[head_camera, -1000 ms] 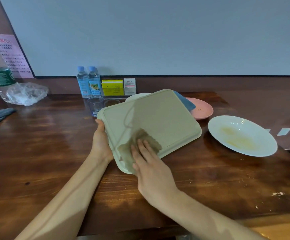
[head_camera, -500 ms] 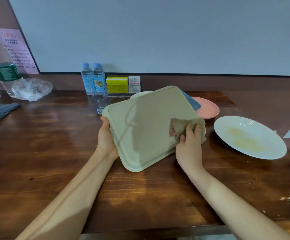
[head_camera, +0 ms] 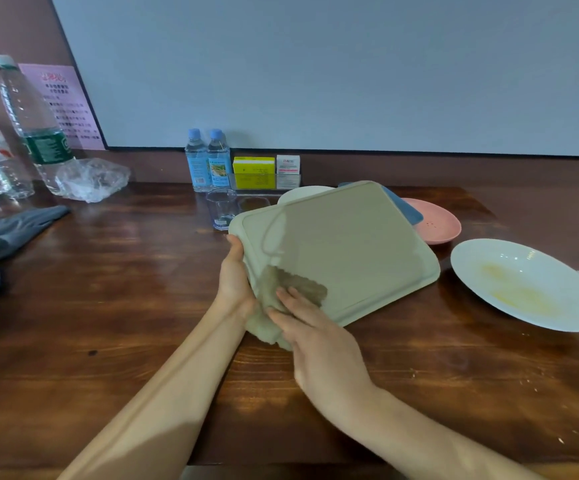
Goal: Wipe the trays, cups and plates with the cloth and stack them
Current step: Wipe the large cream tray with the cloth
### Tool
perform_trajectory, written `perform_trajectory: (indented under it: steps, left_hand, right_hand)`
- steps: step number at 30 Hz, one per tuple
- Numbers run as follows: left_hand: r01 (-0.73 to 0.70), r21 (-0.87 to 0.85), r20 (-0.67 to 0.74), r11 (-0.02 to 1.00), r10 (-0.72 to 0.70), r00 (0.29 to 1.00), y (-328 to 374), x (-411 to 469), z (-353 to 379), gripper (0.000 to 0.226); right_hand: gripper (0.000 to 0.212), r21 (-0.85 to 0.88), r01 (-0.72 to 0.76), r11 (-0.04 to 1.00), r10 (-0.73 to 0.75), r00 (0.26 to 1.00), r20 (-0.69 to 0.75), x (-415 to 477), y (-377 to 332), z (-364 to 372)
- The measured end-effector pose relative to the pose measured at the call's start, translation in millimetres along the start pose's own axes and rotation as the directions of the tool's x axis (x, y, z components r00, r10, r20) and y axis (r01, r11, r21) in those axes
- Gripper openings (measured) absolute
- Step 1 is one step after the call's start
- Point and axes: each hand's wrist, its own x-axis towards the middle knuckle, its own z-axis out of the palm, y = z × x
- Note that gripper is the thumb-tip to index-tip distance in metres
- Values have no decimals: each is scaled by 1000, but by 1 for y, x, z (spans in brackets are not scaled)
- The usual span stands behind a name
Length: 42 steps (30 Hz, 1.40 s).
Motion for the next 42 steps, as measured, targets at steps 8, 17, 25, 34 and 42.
perform_trajectory:
  steps: [8, 17, 25, 34, 42]
  left_hand:
    - [112, -107, 87, 988, -103, 991, 2, -3, 7, 80]
    - [154, -202, 247, 967, -102, 964, 8, -12, 4, 103]
    - [120, -240, 282, 963, -49, 958, 20, -14, 2, 115]
    - [218, -316, 406, 923, -76, 911, 21, -13, 5, 115]
    - [102, -187, 308, 977, -40, 951, 12, -19, 16, 103]
  right_hand:
    - [34, -91, 157, 983, -160, 987, -29, -22, 55, -41]
    - [38, -199, 190, 961, -196, 981, -13, 72, 21, -44]
    - [65, -146, 61, 987, -45, 992, 114, 83, 2, -53]
    - [65, -97, 33, 995, -25, 996, 87, 42, -1, -57]
    - [43, 29, -46, 999, 50, 984, -170, 130, -9, -53]
